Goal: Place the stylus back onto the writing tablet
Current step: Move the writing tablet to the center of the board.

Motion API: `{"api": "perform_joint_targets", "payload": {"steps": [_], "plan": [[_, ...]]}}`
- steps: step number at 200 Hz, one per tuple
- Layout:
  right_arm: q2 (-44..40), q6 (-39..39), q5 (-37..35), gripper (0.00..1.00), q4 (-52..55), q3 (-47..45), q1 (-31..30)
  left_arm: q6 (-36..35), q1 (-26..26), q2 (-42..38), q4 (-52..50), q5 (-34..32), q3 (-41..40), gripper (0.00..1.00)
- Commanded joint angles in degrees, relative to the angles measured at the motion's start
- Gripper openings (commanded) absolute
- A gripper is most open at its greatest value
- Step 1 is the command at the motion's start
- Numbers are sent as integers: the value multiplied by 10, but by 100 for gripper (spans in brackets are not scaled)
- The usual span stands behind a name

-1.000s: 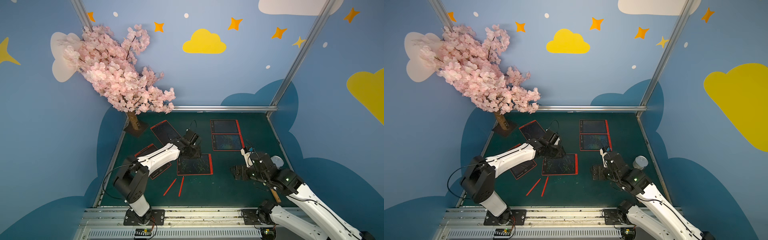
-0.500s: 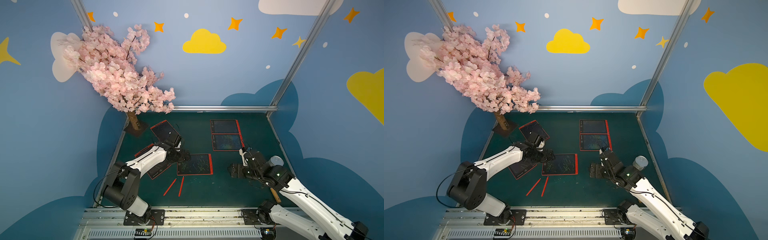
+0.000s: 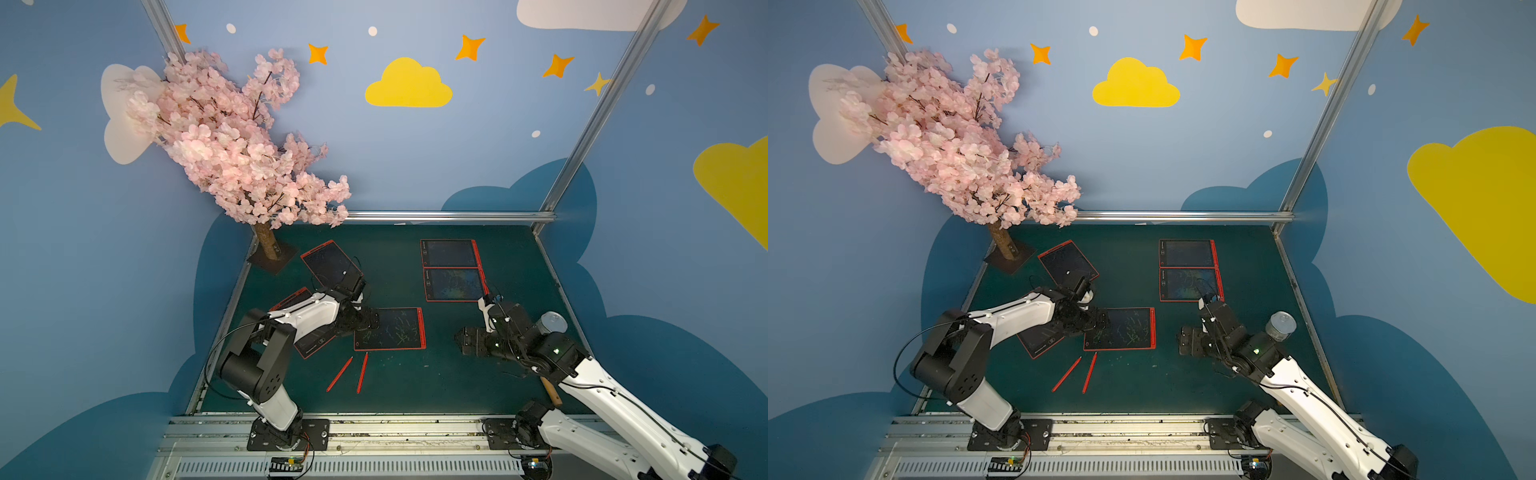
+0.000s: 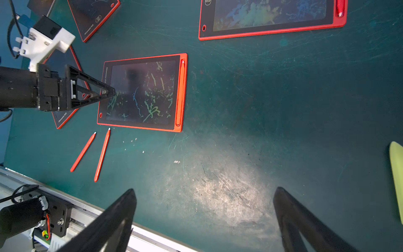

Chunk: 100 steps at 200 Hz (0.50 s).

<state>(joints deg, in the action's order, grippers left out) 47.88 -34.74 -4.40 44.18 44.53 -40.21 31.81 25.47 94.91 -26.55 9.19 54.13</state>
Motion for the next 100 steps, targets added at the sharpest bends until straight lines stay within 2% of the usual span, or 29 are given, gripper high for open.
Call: {"api": "perform_joint_targets", "payload": {"steps": [1, 53, 100], "plan": [[-5, -5, 12, 97, -7, -10, 2, 6, 3, 11, 16, -3, -8, 99], [-2, -27, -11, 96, 9, -14, 5, 32, 31, 33, 46, 18, -9, 99], [5, -47, 1, 96, 1, -27, 11, 67, 75, 52, 58, 21, 8, 99]]}}
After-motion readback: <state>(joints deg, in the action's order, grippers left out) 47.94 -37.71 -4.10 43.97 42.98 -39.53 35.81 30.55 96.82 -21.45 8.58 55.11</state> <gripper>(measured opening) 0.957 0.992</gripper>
